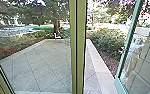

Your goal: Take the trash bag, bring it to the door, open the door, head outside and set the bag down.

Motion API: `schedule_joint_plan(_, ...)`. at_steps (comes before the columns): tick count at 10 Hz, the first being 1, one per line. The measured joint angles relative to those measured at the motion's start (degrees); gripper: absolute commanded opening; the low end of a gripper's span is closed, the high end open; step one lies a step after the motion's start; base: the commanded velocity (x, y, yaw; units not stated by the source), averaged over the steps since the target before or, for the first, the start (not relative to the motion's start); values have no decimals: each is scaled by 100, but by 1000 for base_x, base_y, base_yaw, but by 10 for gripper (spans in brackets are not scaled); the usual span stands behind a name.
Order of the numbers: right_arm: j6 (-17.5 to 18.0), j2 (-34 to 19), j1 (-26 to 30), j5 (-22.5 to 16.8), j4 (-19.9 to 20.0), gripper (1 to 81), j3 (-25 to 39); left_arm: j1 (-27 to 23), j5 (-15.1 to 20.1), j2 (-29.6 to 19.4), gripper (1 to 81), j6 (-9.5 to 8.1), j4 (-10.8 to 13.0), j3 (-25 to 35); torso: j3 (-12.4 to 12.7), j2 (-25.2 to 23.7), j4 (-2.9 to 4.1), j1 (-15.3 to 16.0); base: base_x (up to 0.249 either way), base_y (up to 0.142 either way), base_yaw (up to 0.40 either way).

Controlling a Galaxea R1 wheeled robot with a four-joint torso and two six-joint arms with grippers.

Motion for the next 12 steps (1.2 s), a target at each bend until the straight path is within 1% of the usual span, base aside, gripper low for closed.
schedule_joint_plan(7, 2, 40, 0, 2, -5, 811, 0, -2, 9, -18, 10, 11, 0, -11, 2, -2, 0, 0, 0, -72, 0)
schedule_joint_plan(9, 0, -1, 16, -5, -5, 811, -52, 5, -9, 61, 10, 11, 0, 38, 2, -2, 0, 0, 0, -74, 0)
schedule_joint_plan(12, 0, 11, 16, -9, -5, 811, -30, 11, -5, 28, 10, 11, 57, 16, 2, -2, 0, -2, 0, -83, 0)
